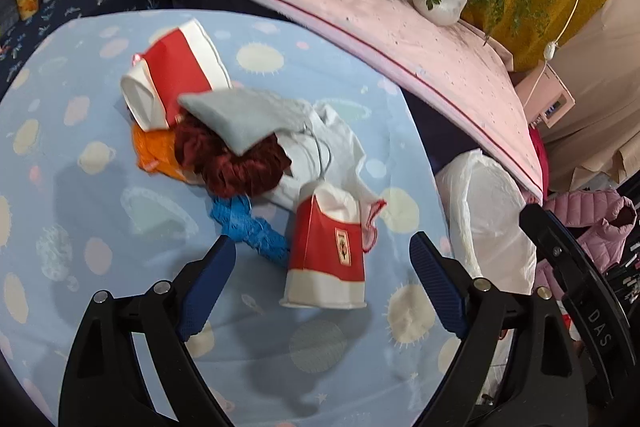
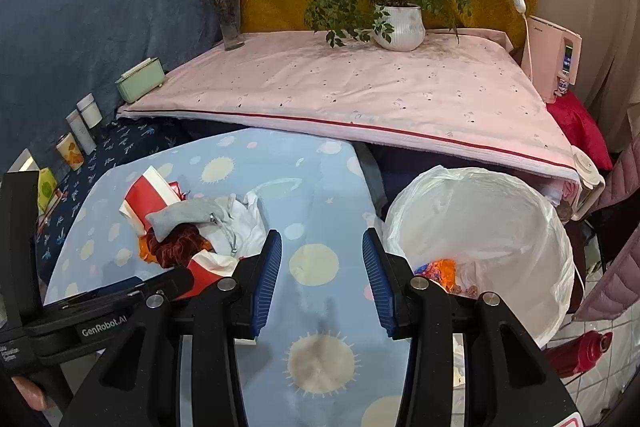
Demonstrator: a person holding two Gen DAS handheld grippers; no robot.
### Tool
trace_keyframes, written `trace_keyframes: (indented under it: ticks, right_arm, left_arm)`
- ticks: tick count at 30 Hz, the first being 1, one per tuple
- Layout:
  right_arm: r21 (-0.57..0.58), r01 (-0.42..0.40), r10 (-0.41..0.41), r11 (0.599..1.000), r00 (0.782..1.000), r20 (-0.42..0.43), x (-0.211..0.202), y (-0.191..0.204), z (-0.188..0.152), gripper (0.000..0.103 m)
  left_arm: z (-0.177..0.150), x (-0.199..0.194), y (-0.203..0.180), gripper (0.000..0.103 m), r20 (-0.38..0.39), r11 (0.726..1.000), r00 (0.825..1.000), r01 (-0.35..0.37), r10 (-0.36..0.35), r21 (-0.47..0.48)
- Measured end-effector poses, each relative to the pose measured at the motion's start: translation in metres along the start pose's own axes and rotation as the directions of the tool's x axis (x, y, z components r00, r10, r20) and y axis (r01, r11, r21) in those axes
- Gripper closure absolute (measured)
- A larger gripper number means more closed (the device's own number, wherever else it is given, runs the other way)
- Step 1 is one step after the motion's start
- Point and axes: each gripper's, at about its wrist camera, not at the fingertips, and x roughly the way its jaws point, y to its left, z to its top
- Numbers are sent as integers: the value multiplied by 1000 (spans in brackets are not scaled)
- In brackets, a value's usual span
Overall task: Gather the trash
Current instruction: 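Grasp the red-and-white paper cup with the left gripper while the right gripper grasps the white glove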
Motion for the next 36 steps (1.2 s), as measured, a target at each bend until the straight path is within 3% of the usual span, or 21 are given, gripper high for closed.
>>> trace_keyframes:
  ticks: [6,8,9,29,32,34,36]
  right_arm:
    - [-9,-5,4,1000,999,-38,14,9,-10,61]
    - [-13,-5,4,1000,999,-47,18,11,-12,61]
    - [-15,-6,6,1000,999,-52,20,12,-13,61]
    - [-54,-75,66,996,984,-166,88,54,-19,64]
    - [-62,-76,63,995,980,-187,99,57,-20,76]
    - [-67,-74,60,995,978,-199,103,57,-21,90]
    - [-67,-69,55,995,979,-195,104,56,-19,95]
  left_arm:
    - [-9,20,4,49,-69,999,997,37,-37,-6]
    - [-11,25,4,69,-92,999,994,54,-54,-6]
    - [-12,26,4,74,-102,998,993,57,-57,-3]
    - [2,-21,42,75,0,1000,1000,3,-3,-23]
    - [4,-22,43,75,2,1000,1000,5,-5,-28]
    - [6,-23,43,75,5,1000,1000,5,-5,-28]
    - [7,-24,41,75,8,1000,1000,8,-8,-28]
